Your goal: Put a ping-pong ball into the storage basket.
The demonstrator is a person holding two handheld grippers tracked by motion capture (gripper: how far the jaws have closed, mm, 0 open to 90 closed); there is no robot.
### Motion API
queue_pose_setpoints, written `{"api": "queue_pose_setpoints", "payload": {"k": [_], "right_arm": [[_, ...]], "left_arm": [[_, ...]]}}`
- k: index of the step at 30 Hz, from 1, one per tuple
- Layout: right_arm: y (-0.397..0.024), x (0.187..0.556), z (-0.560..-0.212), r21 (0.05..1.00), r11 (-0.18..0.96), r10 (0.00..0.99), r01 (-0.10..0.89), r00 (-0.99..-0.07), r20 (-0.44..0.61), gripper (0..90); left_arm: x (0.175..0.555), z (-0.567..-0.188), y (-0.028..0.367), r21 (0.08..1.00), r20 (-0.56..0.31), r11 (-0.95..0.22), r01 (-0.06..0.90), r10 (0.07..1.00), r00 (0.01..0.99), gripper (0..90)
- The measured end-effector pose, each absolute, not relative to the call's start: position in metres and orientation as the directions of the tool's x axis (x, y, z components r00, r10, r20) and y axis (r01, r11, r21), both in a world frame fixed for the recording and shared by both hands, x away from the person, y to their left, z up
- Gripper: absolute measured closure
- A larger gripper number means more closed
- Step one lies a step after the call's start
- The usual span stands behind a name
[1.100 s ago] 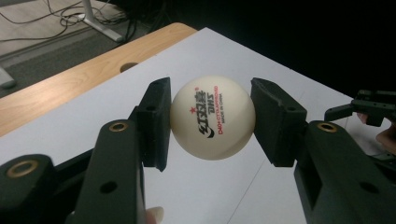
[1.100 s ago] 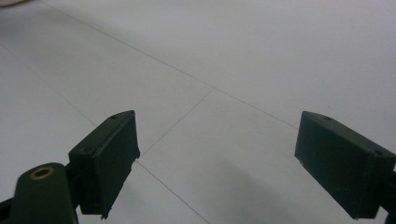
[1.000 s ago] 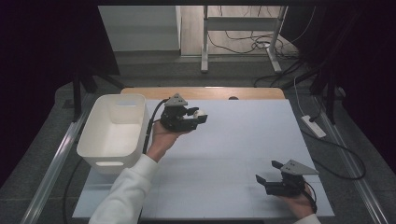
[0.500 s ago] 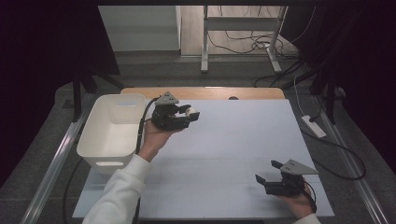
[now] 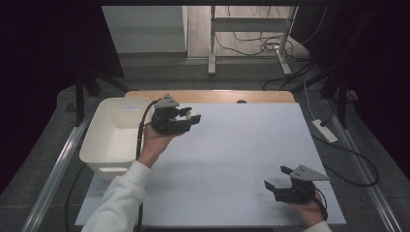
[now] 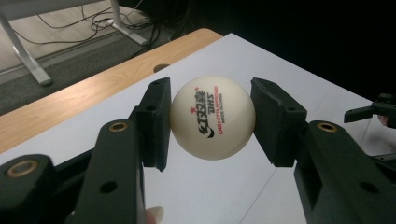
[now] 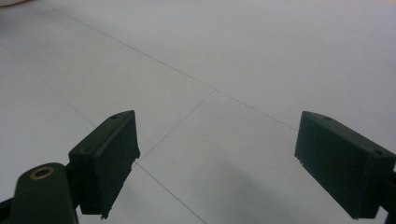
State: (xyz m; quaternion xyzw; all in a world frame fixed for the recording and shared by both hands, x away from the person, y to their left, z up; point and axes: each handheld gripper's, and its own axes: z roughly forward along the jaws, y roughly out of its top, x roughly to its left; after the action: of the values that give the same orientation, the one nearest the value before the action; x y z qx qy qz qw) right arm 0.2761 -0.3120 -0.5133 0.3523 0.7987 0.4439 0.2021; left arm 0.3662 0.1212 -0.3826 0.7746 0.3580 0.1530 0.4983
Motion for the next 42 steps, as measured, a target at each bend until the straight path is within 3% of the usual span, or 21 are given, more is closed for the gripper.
{"api": "queue_pose_setpoints", "payload": {"k": [42], "right_arm": [[-0.311, 0.277, -0.513, 0.853, 0.357, 0.744, 0.382, -0.668, -0.012, 13.3]], "left_arm": [[0.360, -0.375, 0.168, 0.889, -0.117, -0.189, 0.417, 0.786, 0.607, 51.1]]}}
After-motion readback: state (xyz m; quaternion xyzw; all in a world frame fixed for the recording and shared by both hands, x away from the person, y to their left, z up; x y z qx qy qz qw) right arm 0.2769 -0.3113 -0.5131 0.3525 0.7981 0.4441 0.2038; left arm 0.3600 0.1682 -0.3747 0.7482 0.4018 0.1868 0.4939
